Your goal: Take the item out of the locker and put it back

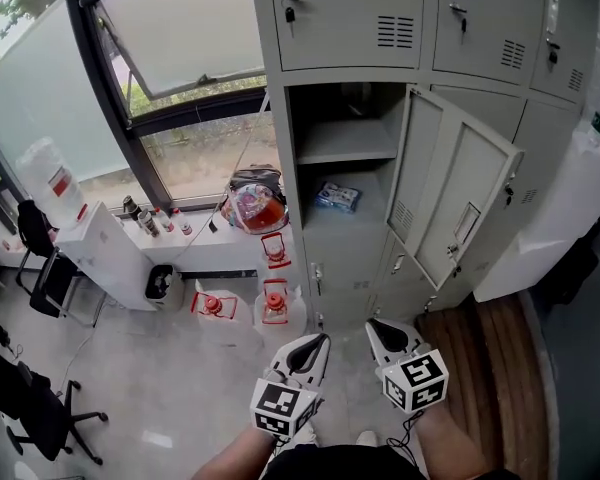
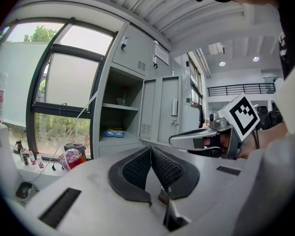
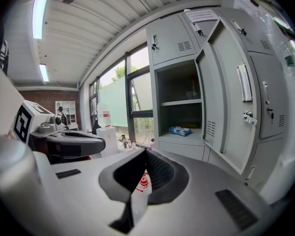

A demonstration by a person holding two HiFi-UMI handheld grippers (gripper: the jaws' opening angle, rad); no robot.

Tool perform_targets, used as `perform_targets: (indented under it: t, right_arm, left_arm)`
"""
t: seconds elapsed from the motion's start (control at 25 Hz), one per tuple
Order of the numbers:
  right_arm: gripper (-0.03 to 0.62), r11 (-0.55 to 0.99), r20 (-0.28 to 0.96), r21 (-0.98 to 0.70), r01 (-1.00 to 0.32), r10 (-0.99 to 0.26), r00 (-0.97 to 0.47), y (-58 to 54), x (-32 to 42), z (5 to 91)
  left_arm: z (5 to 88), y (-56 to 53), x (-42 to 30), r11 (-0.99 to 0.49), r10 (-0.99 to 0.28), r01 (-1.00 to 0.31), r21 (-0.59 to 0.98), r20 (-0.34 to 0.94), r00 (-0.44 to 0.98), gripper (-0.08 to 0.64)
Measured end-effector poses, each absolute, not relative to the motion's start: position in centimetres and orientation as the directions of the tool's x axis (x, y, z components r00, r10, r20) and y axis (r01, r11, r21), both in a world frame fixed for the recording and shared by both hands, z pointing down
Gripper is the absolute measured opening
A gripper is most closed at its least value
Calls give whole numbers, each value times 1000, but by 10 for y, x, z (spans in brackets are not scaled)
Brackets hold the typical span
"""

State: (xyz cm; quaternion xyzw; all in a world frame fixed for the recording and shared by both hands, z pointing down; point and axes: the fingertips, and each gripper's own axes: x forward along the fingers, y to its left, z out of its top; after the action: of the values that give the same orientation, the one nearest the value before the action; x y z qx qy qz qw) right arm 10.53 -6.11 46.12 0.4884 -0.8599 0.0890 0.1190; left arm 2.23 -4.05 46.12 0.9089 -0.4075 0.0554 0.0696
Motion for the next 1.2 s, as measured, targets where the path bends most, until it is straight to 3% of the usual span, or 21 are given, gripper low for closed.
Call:
perform_targets:
  t: [1.2]
  right_arm:
    - [52, 649, 284, -68, -757, -715, -639, -6, 154, 474]
  left_arm:
    - [467, 20, 81, -545, -820, -837, 55, 175, 545, 17]
